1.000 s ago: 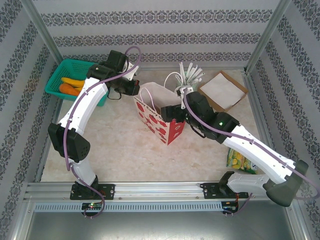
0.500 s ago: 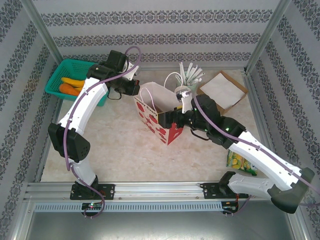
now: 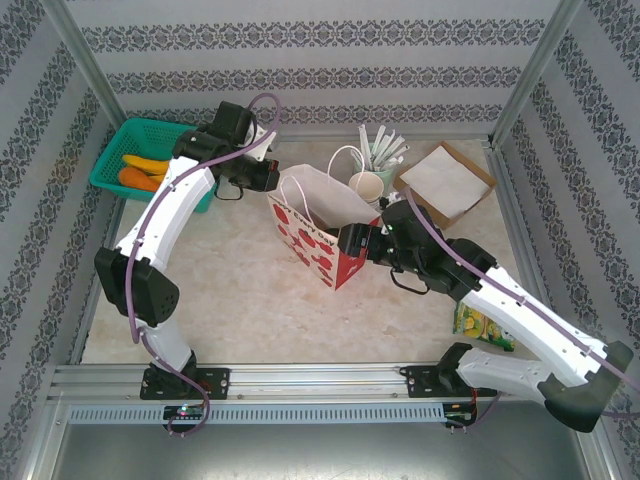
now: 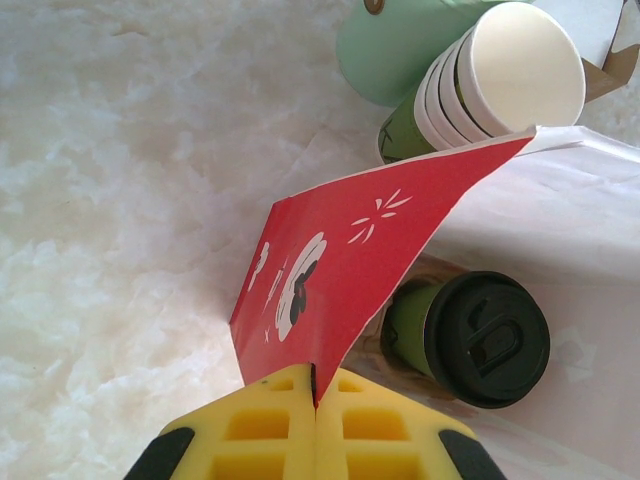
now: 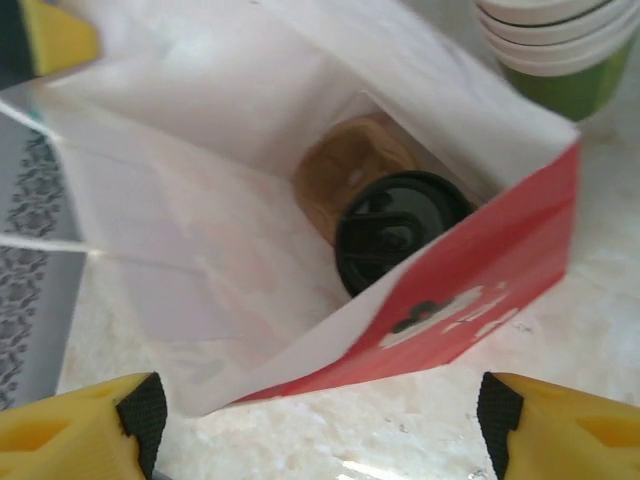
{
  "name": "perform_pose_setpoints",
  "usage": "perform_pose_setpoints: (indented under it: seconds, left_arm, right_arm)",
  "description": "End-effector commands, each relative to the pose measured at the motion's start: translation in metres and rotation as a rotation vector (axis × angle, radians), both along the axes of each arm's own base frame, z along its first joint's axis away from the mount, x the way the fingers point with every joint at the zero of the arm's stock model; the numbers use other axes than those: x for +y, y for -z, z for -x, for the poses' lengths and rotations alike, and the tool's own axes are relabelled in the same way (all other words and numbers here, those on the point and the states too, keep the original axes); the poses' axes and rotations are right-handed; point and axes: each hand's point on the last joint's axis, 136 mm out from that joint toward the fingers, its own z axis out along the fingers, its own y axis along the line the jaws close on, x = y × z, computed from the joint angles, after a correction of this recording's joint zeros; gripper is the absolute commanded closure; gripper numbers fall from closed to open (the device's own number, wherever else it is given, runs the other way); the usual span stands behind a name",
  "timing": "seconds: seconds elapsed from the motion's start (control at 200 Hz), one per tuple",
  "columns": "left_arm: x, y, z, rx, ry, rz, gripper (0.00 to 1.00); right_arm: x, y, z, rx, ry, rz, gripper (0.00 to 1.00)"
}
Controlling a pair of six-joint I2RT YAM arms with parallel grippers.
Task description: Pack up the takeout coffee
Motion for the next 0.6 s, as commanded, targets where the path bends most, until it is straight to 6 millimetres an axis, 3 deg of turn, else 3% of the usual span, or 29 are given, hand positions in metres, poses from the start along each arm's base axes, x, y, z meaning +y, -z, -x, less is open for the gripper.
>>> perform_pose_setpoints:
  seconds: [0.0, 0.175, 0.305, 0.465, 0.595]
  left_arm:
    - [-0.002, -0.004, 0.004, 0.000, -0.011, 0.029, 1.00]
    - [-0.002, -0.004, 0.004, 0.002, -0.017, 0.036, 1.00]
    - [-0.001, -0.006, 0.007, 0.005, -0.026, 0.039, 1.00]
    - [0.002, -0.013, 0.014, 0.004, -0.062, 0.065, 1.00]
    - [0.006, -0.022, 0.024, 0.016, -0.131, 0.103, 1.00]
  right_arm:
    - [-0.012, -0.002, -0.010, 0.044, 0.122, 0.017, 0.20]
    - [-0.009, -0.005, -0.019, 0.046, 0.133, 0.039, 0.25]
    - [-0.018, -0.011, -0.026, 0.036, 0.188, 0.062, 0.32]
    - [-0.025, 0.002, -0.030, 0.114, 0.216, 0.138, 0.53]
    - [-0.018, -0.003, -0.033, 0.144, 0.159, 0.191, 0.67]
